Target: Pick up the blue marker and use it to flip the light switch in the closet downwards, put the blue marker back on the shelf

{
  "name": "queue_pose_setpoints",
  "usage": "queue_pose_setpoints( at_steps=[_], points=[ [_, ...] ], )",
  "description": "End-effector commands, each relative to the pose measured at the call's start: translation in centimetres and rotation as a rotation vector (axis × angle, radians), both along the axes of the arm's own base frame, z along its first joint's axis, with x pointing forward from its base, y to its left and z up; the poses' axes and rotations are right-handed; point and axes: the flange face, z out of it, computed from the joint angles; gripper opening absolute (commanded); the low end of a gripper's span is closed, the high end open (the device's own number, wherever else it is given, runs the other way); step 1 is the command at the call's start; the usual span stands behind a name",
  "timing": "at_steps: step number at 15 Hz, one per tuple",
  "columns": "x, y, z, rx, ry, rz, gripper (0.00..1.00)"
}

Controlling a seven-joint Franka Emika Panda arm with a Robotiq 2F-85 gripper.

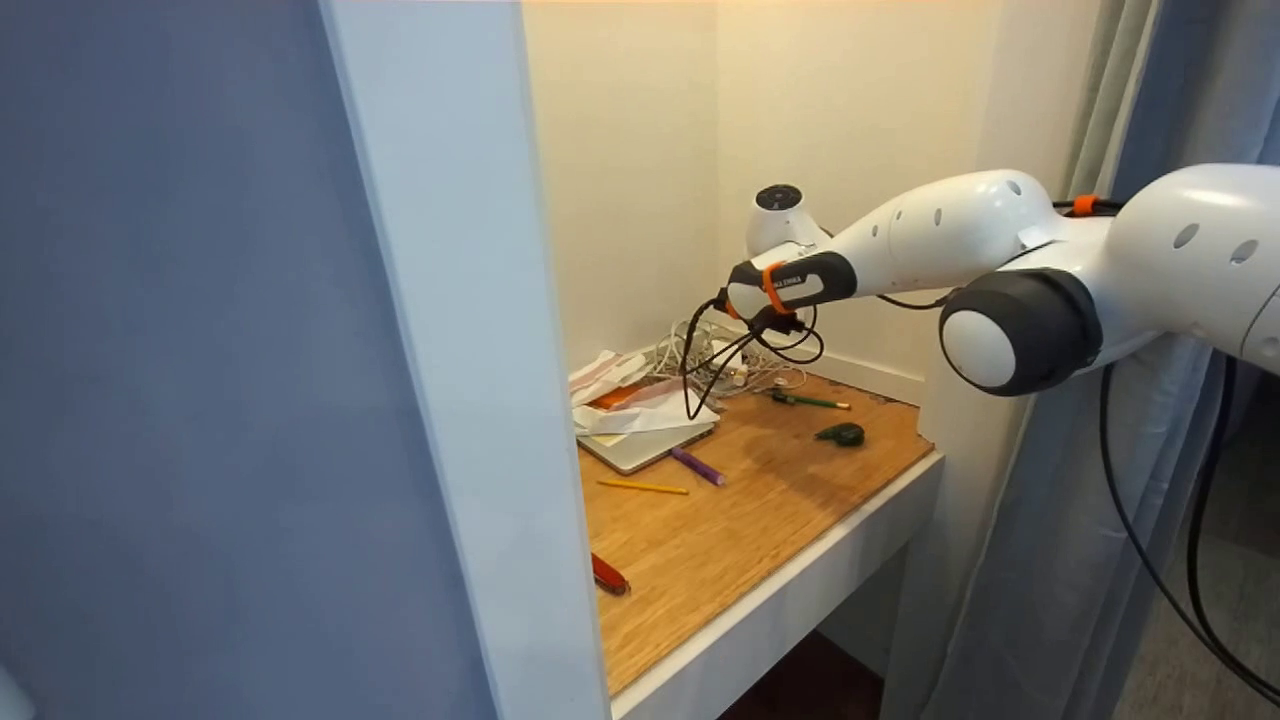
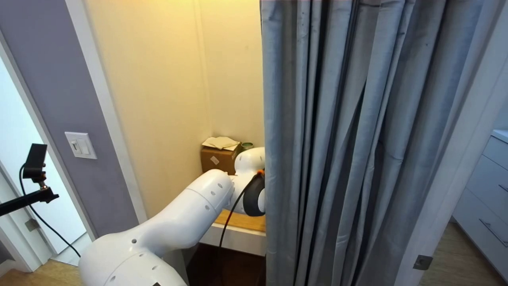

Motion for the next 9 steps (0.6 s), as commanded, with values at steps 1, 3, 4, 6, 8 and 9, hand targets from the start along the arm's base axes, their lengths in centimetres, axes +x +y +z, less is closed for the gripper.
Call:
queue_pose_setpoints(
  at_steps=[1,3,4,6,8,9],
  points=[
    [-0.2,2.4,-0.1,-0.034,0.065,0.166,0.05],
    [-0.3,2.9,-0.7,-0.052,0.086,0.244,0.05],
    [-0.4,2.8,-1.0,-0.062,0.093,0.277,0.05],
    [-0.6,2.9,-1.5,-0.072,0.116,0.359,0.05],
    [-0.9,2.8,-2.4,-0.080,0.148,0.450,0.05],
    [-1.1,2.7,-2.7,-0.082,0.154,0.494,0.05]
  ],
)
